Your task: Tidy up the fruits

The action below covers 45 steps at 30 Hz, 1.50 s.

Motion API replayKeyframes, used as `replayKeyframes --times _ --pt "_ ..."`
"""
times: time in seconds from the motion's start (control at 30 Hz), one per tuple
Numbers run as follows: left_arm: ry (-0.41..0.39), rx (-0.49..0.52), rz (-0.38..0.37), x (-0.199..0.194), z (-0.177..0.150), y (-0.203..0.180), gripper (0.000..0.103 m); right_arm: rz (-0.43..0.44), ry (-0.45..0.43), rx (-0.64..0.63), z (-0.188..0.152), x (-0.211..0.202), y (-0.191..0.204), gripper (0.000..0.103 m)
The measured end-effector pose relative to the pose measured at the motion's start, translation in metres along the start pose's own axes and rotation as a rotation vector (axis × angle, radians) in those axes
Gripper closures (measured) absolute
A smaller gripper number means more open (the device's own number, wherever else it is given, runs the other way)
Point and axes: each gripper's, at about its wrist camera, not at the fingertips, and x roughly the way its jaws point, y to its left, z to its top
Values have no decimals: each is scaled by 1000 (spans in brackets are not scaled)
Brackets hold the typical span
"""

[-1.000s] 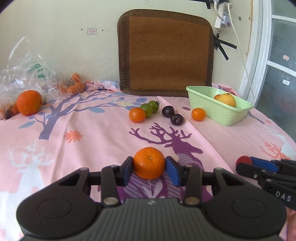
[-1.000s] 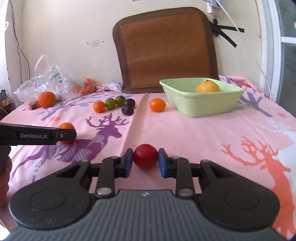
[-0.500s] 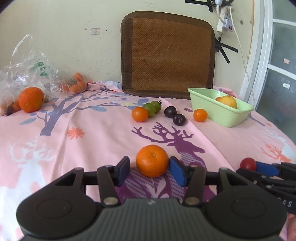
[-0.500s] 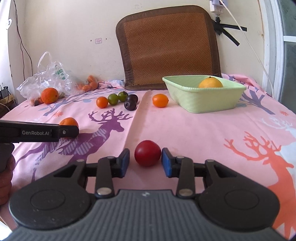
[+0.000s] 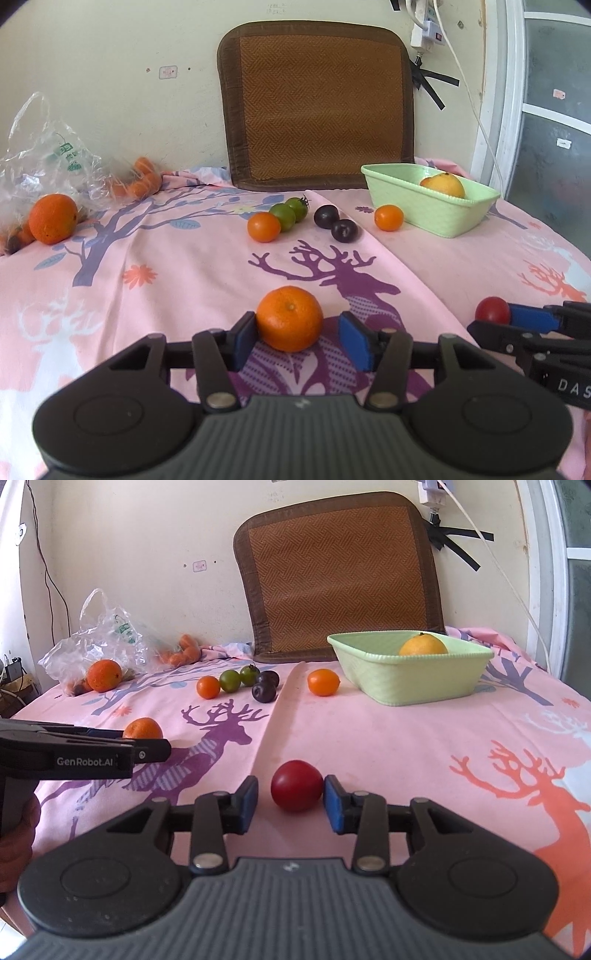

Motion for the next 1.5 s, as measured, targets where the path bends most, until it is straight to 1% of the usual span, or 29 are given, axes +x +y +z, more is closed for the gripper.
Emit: replayKeyframes --times 0.27,0.53,0.6,0.67,0.77,0.83,0.97,1.03,1.2,1.33,1.4,1.5 --pt "2 -11 -16 0 0 3 51 -23 -1 -20 -1 -1 4 60" --pt "3 -13 -23 0 0 2 49 -37 -5 -9 -2 -1 4 58" --pt "2 -20 -31 0 -1 3 47 -35 -5 -9 -2 -1 3 58" --pt "1 -25 -37 -1 -1 3 45 -36 -8 -5 -2 -1 3 54" --pt "5 -20 -49 -1 -2 4 38 -36 -9 2 -2 -1 2 53" --pt "9 -16 -60 -1 -2 3 25 -37 -10 4 -2 -2 2 53" --pt "9 -37 -60 -2 -2 6 21 -35 -10 8 -2 -2 2 53" --pt "8 -56 -56 -2 -2 9 17 -33 -11 11 -2 -2 2 53" --pt "1 -80 -52 -3 -2 12 15 -33 -11 15 -2 -3 3 52" --pt "-11 -102 -32 -6 -2 15 17 -32 -14 16 -2 -3 3 52" --pt "-37 -139 -9 -11 -3 20 17 -29 -15 21 -3 -3 1 52" --pt "-96 -215 6 -27 -6 34 17 -25 -15 31 -3 -3 1 52"
